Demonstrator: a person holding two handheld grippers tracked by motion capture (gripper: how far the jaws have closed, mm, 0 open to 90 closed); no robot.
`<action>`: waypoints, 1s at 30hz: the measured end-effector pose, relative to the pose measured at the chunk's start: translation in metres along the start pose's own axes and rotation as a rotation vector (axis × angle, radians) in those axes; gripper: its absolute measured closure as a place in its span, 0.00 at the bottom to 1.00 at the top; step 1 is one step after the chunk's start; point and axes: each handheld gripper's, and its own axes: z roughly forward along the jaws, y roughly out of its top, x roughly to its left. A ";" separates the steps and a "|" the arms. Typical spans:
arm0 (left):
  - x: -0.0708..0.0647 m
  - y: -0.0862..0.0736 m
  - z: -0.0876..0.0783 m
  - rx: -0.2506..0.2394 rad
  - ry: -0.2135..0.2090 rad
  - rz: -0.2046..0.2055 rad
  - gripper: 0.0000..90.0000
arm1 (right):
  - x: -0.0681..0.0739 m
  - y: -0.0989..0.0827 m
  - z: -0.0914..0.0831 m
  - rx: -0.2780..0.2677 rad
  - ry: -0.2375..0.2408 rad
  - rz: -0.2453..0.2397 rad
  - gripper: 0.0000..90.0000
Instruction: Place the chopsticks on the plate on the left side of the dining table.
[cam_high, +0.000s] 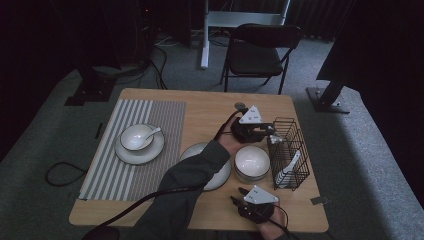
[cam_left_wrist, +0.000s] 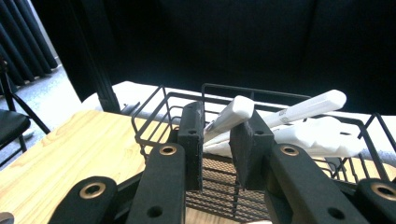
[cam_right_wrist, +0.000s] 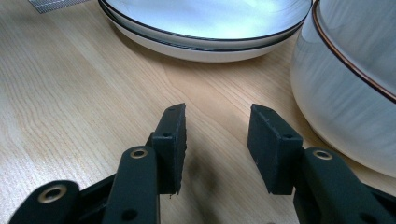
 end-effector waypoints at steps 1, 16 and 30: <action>0.000 0.000 0.001 0.003 0.000 -0.002 0.84 | 0.000 0.000 0.000 0.000 0.000 0.000 0.63; 0.006 -0.005 0.012 0.003 -0.010 -0.043 0.86 | 0.000 0.000 0.000 0.000 0.002 -0.002 0.63; 0.010 0.001 0.008 -0.021 0.042 -0.036 0.91 | -0.001 0.000 0.000 0.002 -0.003 -0.008 0.63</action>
